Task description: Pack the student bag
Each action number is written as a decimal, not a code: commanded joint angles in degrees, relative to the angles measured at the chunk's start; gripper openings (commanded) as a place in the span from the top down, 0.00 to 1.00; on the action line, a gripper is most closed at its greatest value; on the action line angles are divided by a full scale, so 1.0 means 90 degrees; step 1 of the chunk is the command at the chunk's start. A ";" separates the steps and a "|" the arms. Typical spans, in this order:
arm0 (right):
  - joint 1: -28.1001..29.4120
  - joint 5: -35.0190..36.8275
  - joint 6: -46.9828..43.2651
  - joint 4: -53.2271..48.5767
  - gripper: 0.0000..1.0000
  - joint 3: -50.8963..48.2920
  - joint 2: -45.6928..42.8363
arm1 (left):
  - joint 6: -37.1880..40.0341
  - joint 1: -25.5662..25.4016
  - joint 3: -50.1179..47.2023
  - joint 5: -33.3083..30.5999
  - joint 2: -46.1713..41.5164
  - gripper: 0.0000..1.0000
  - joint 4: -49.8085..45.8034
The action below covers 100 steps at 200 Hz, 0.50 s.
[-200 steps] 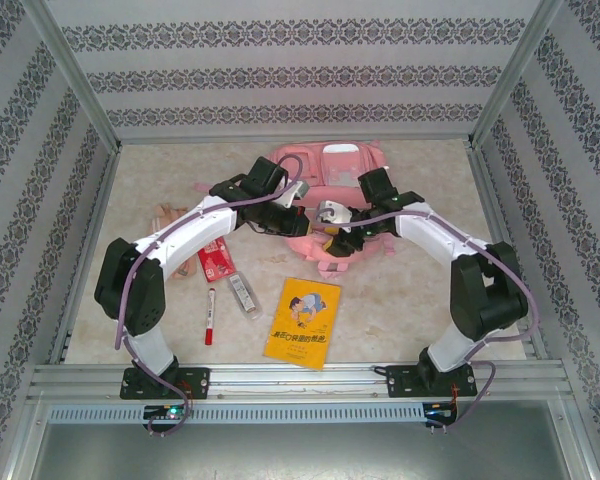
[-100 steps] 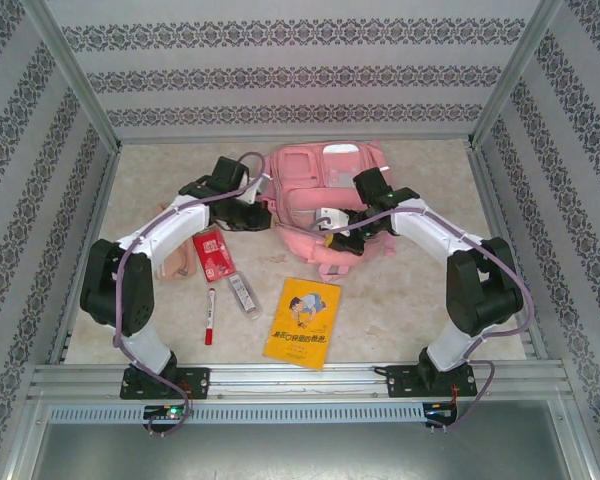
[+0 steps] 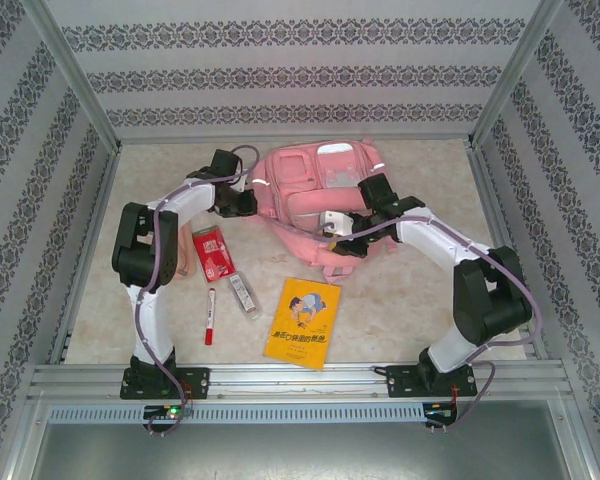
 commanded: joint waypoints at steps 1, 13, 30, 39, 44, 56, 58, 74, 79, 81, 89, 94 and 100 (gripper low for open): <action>-0.0057 0.0208 0.1151 0.0909 0.66 -0.0303 -0.0615 | 0.0050 0.0189 0.0016 -0.0053 -0.0225 0.72 0.0383; -0.0094 0.0438 0.2238 0.1666 0.48 -0.0534 -0.0923 | 0.0245 0.0140 -0.0231 0.0290 -0.0627 0.64 0.0516; -0.0007 0.1720 0.4206 0.2599 0.02 -0.0841 -0.1420 | 0.0791 0.0049 -0.0428 0.0404 -0.1236 0.58 0.0331; -0.0023 0.2330 0.5328 0.2750 0.02 -0.0921 -0.1655 | 0.1078 -0.0021 -0.0482 0.0397 -0.1519 0.56 0.0144; -0.0020 0.2819 0.5966 0.2714 0.02 -0.0927 -0.1749 | 0.1200 -0.0064 -0.0497 0.0388 -0.1661 0.55 0.0021; -0.0047 0.4042 0.7652 0.2202 0.02 -0.0797 -0.1951 | 0.1348 -0.0209 -0.0507 0.0366 -0.1942 0.53 -0.0316; -0.0058 0.4189 0.7923 0.2037 0.02 -0.0751 -0.1983 | 0.1353 -0.0243 -0.0505 0.0358 -0.1982 0.53 -0.0374; -0.0594 0.3845 0.9412 0.0601 0.02 -0.0419 -0.2137 | 0.1391 -0.0579 -0.0574 0.0533 -0.2240 0.52 -0.0801; -0.0869 0.3282 0.9621 0.0422 0.02 -0.0440 -0.2179 | 0.1429 -0.0722 -0.0644 0.0638 -0.2331 0.52 -0.0890; -0.0996 0.3008 0.9675 0.0416 0.02 -0.0476 -0.2191 | 0.1427 -0.0782 -0.0674 0.0658 -0.2360 0.52 -0.0911; -0.1435 0.2001 0.9964 0.0516 0.02 -0.0739 -0.2258 | 0.1383 -0.1020 -0.0827 0.0692 -0.2470 0.50 -0.0932; -0.1658 0.1633 1.0356 0.0552 0.02 -0.0907 -0.2283 | 0.1349 -0.1214 -0.0925 0.0701 -0.2520 0.49 -0.0903; -0.1835 0.1364 1.0797 0.0530 0.04 -0.1124 -0.2305 | 0.1326 -0.1435 -0.1029 0.0725 -0.2557 0.48 -0.0846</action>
